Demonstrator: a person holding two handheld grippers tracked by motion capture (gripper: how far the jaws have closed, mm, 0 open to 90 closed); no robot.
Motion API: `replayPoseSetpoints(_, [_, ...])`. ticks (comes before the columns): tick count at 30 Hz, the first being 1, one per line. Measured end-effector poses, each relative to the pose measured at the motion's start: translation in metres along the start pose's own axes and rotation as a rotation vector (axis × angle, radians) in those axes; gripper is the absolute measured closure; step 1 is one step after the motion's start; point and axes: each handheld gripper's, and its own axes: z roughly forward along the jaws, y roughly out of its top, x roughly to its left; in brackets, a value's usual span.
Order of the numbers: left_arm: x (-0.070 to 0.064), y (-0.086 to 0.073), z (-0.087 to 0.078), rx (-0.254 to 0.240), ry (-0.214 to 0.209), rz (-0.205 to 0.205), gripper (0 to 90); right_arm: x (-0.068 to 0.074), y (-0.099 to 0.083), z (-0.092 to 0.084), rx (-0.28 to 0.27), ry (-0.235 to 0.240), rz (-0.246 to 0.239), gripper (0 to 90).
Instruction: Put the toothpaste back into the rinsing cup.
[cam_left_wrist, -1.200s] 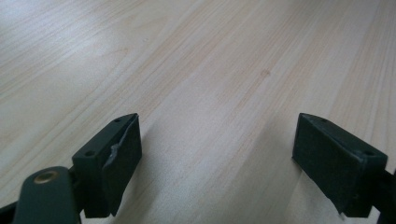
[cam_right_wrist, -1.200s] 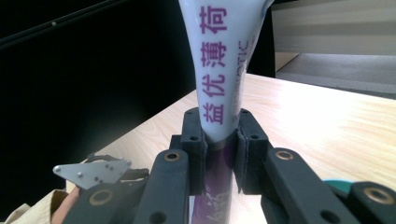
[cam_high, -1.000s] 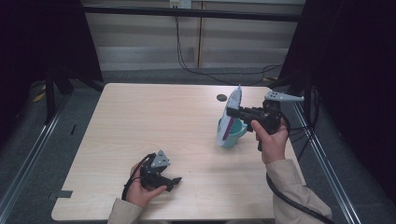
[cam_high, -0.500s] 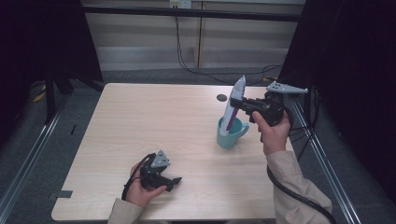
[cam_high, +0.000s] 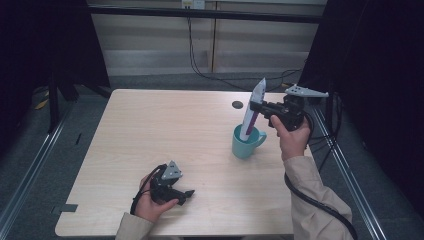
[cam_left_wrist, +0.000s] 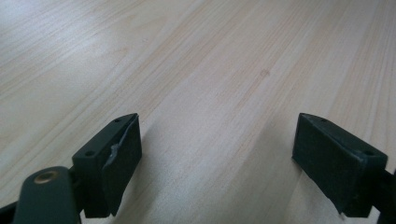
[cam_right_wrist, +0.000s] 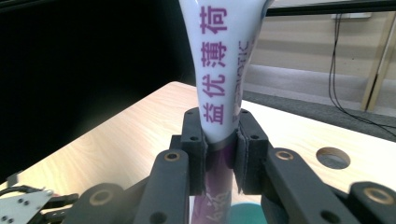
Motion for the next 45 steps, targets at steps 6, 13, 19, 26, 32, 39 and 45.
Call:
replayPoseSetpoints(6, [0.000,0.000,0.000,0.000,-0.001,0.001,15.5,-0.002,0.001,0.005,0.004,-0.034,-0.019,76.4])
replayPoseSetpoints(13, [0.000,0.000,0.000,-0.002,-0.002,0.004,15.5,-0.008,-0.001,0.007,0.002,-0.065,-0.020,76.4])
replayPoseSetpoints(19, [0.000,0.000,0.000,-0.003,-0.004,0.005,15.6,-0.013,-0.006,0.012,0.009,-0.090,-0.018,76.4])
replayPoseSetpoints(26, [0.000,0.000,0.000,-0.006,-0.007,0.004,15.6,-0.015,-0.011,0.016,0.014,-0.109,-0.021,76.4])
replayPoseSetpoints(32, [-0.001,0.000,0.000,-0.006,-0.009,0.001,15.6,-0.018,-0.016,0.017,0.013,-0.123,-0.016,76.3])
replayPoseSetpoints(39, [0.000,0.000,0.000,-0.004,-0.009,0.002,15.6,-0.021,-0.025,0.019,0.017,-0.137,-0.006,76.3])
replayPoseSetpoints(45, [0.000,0.000,0.000,0.002,-0.011,0.013,15.6,-0.023,-0.030,0.021,0.026,-0.142,-0.003,76.2])
